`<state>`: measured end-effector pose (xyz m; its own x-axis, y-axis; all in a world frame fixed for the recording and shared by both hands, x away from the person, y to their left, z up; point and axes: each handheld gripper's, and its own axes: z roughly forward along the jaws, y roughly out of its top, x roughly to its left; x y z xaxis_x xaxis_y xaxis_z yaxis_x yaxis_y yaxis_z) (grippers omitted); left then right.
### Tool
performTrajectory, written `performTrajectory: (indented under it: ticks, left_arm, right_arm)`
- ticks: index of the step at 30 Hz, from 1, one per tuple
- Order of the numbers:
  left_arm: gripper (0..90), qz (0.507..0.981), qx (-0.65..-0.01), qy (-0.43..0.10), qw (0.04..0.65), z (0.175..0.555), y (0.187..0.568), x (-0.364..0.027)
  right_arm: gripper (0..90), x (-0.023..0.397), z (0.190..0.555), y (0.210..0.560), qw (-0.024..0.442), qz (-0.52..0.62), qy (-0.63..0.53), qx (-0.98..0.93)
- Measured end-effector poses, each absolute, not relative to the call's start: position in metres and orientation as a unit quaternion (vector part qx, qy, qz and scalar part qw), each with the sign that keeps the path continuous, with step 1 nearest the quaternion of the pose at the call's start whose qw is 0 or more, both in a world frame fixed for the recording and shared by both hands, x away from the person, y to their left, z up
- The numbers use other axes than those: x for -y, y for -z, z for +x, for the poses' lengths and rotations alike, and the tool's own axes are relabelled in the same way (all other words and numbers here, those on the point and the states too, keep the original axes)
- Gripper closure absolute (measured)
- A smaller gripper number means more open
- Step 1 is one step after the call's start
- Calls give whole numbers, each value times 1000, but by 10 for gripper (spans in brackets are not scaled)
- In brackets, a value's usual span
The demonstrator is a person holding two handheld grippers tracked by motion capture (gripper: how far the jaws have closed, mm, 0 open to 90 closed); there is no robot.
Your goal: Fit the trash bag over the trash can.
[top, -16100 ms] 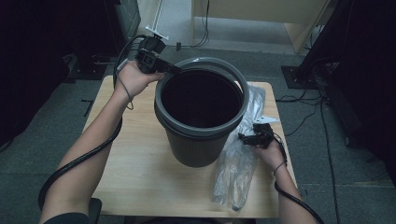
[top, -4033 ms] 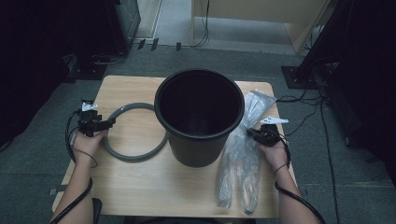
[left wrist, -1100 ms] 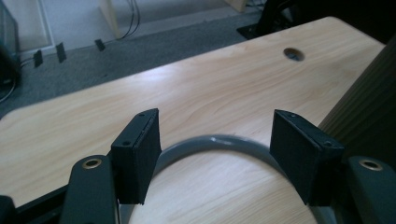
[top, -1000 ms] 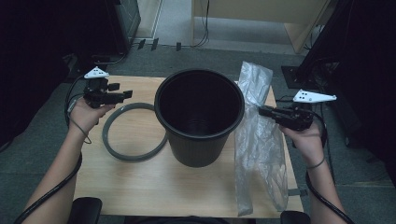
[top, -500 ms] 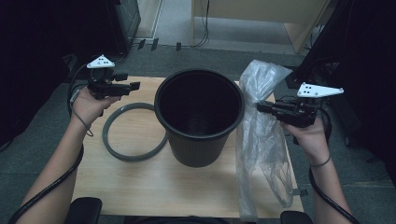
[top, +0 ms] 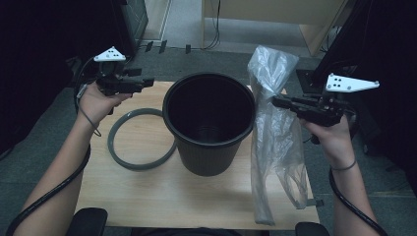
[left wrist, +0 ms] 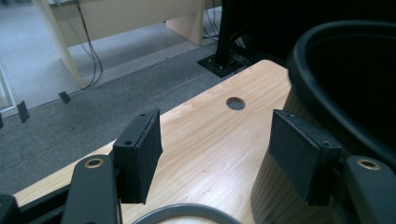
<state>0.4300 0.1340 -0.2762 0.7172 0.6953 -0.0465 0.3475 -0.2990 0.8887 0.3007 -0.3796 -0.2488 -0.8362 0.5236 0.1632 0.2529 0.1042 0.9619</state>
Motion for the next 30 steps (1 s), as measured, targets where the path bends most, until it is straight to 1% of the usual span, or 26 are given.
performTrajectory:
  ticks: [3, 6, 11, 15, 21, 30]
  left_arm:
    - [366, 786, -325, -172, 496, 430, 271, -130]
    - [365, 789, -320, -170, 497, 430, 268, -126]
    - [365, 793, -307, -167, 499, 429, 262, -117]
    - [365, 797, -295, -165, 500, 429, 257, -108]
    - [365, 802, -280, -161, 502, 428, 252, -94]
    - [365, 809, -258, -156, 505, 429, 241, -72]
  right_arm:
    - [861, 374, 302, 242, 101, 255, -620, -735]
    - [862, 367, 303, 238, 90, 245, -624, -737]
    - [861, 351, 306, 236, 52, 228, -638, -733]
    - [861, 335, 311, 235, 63, 218, -615, -755]
    - [861, 314, 320, 238, 36, 205, -611, -764]
    - [861, 290, 333, 247, 19, 199, -594, -780]
